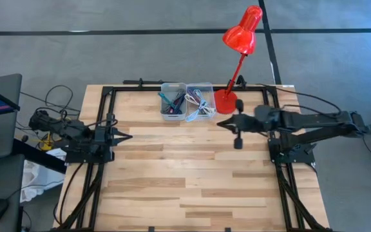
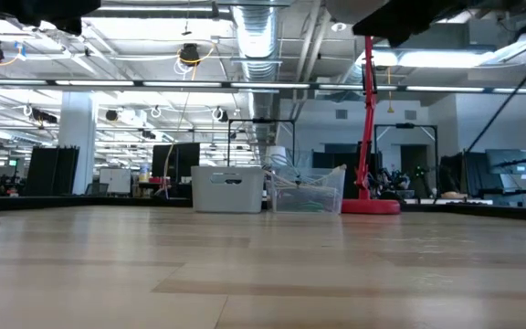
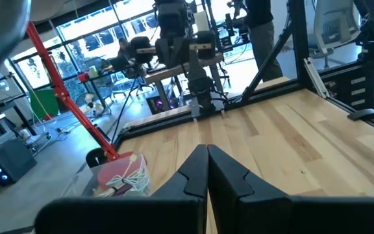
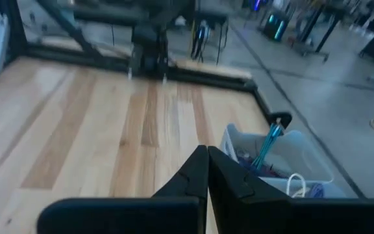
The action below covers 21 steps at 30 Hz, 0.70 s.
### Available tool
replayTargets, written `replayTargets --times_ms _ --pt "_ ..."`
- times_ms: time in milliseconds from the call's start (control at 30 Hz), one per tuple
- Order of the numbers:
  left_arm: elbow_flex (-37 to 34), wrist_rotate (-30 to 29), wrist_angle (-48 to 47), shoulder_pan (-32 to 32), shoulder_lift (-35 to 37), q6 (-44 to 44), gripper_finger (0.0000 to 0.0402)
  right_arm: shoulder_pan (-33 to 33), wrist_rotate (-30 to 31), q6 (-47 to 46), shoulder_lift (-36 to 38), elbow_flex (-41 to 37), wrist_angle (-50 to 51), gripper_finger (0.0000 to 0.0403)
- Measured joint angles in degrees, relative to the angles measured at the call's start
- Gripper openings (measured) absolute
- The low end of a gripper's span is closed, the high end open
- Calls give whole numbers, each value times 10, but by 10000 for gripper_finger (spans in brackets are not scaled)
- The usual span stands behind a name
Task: Pick & Place USB Port
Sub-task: Return to Home Position
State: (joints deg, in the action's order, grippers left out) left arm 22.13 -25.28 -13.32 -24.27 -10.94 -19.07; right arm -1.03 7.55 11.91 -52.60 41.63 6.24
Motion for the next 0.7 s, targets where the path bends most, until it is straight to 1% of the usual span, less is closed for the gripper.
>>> replayTargets --times_ms 200,333,600,700 --pt "0 0 -20 0 5 -2 5 11 0 1 105 -66 -27 0" --pt "0 0 -33 0 30 -2 5 18 0 0 166 -108 -32 0" --pt "0 0 -64 0 107 -8 5 35 0 -14 242 -169 -39 0" --pt "-1 1 -81 0 108 -4 5 41 0 -14 265 -191 -40 0"
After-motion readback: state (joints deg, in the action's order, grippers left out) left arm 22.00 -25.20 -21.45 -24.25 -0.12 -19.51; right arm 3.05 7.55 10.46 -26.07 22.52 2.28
